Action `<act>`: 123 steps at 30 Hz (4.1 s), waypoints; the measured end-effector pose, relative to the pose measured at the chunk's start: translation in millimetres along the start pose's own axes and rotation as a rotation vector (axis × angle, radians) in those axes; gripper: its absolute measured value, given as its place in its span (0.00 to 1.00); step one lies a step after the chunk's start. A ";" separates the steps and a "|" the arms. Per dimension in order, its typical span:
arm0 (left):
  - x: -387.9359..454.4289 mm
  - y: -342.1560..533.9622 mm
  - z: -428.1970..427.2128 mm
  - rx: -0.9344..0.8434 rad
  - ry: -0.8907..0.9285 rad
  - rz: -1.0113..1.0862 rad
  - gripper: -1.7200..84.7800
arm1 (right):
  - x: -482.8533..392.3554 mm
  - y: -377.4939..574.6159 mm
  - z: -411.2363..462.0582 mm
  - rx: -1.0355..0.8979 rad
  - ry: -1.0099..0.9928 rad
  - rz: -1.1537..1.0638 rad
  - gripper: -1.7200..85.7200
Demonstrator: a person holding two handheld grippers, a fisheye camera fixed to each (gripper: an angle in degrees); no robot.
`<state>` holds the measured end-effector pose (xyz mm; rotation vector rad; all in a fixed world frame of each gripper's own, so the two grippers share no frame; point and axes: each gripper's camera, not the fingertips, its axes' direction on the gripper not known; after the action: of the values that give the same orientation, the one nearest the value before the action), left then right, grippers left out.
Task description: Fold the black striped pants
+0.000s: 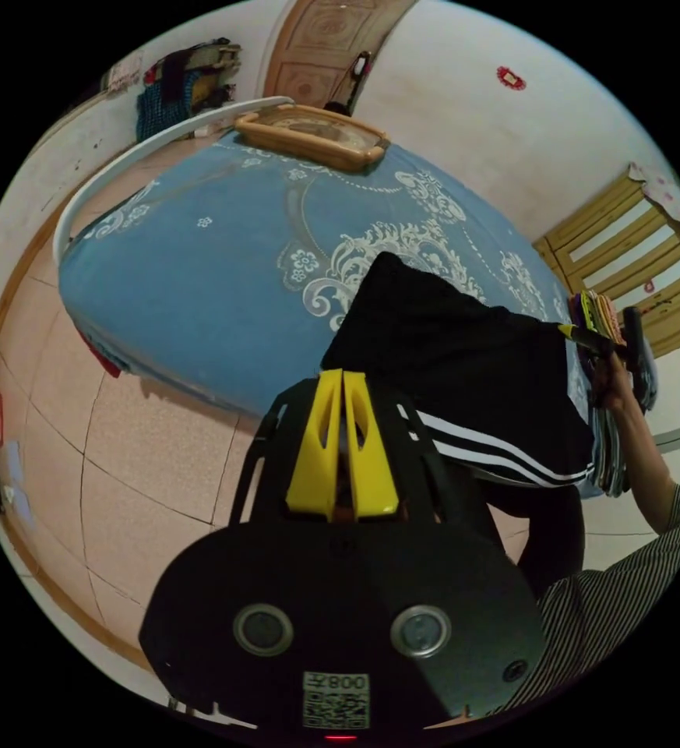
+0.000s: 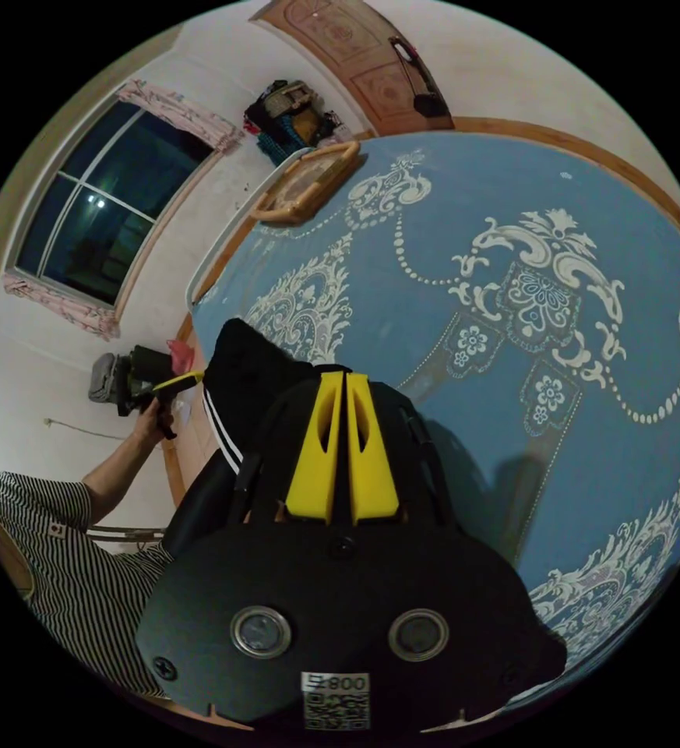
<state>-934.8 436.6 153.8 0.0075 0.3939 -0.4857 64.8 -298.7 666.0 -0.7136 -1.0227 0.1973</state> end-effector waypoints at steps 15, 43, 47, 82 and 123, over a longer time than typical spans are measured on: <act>46.6 -29.6 -5.8 0.099 -0.009 0.013 0.07 | 23.0 -24.6 2.1 -0.058 0.029 0.105 0.03; 430.6 -174.5 180.4 -0.172 0.187 0.723 0.06 | 5.2 152.0 -118.9 -0.120 0.342 0.036 0.04; 455.9 -181.2 190.4 -0.111 0.222 0.695 0.05 | -1.8 180.8 -153.0 -0.037 0.367 0.029 0.03; 709.6 -140.1 380.8 -0.205 0.142 0.617 0.02 | 68.8 612.2 -397.7 -0.001 0.416 0.384 0.02; 1280.2 24.4 601.7 -0.543 0.381 1.265 0.14 | 149.1 1285.3 -691.9 0.517 0.252 0.877 0.13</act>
<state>335.1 -182.0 234.0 -0.1698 0.7865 0.8932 938.4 436.8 -255.4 -0.6453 -0.3315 1.0631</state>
